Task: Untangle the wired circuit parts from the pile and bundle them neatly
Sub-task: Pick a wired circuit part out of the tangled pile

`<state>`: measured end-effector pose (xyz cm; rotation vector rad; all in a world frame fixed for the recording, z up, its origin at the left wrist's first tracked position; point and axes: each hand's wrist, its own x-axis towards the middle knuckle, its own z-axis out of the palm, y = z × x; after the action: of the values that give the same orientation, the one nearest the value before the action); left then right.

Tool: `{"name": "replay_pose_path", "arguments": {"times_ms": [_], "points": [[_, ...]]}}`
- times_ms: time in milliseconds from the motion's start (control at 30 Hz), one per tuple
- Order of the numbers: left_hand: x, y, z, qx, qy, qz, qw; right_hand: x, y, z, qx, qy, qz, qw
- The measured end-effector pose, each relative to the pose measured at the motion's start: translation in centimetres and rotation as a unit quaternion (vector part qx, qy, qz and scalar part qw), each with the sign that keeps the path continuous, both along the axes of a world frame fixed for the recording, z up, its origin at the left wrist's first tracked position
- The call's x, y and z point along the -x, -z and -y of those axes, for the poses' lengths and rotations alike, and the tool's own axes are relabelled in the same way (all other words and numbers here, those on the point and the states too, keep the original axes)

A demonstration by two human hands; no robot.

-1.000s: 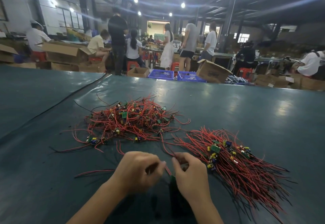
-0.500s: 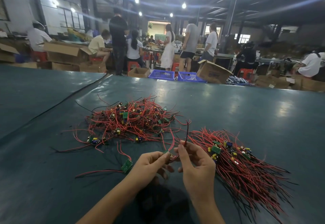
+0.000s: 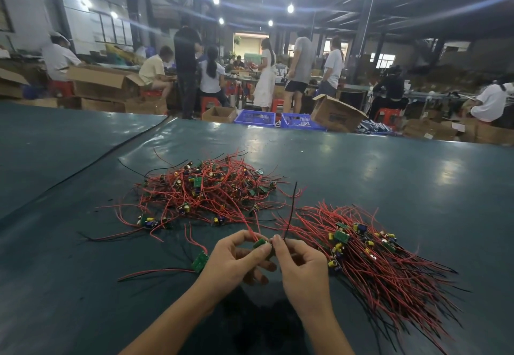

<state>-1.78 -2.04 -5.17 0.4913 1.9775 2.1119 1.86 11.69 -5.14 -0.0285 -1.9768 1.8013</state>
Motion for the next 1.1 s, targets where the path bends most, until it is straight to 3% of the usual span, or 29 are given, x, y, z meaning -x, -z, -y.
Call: {"name": "replay_pose_path", "arguments": {"times_ms": [233, 433, 600, 700, 900, 1100], "points": [[-0.1, 0.0, -0.4, -0.010, -0.049, -0.047, 0.998, 0.0, 0.0, 0.2, 0.017, 0.007, -0.001, 1.000], [-0.1, -0.9, -0.1, -0.043, -0.108, -0.080, 0.990, 0.7, -0.1, -0.7, 0.211, 0.066, 0.079, 0.972], [-0.4, -0.7, -0.4, -0.036, -0.099, -0.086, 0.991, 0.8, -0.5, -1.0, 0.273, 0.100, 0.070, 0.954], [-0.5, -0.6, -0.5, -0.039, -0.095, -0.099, 0.990, 0.7, -0.5, -1.0, 0.260, 0.096, 0.080, 0.958], [-0.5, -0.3, -0.6, 0.008, -0.079, -0.130, 0.988, 0.1, -0.3, 1.5, 0.159, -0.017, 0.131, 0.978], [-0.3, -0.5, -0.2, 0.028, -0.086, -0.140, 0.986, 0.5, -0.6, 0.2, 0.201, 0.052, 0.116, 0.971]]}}
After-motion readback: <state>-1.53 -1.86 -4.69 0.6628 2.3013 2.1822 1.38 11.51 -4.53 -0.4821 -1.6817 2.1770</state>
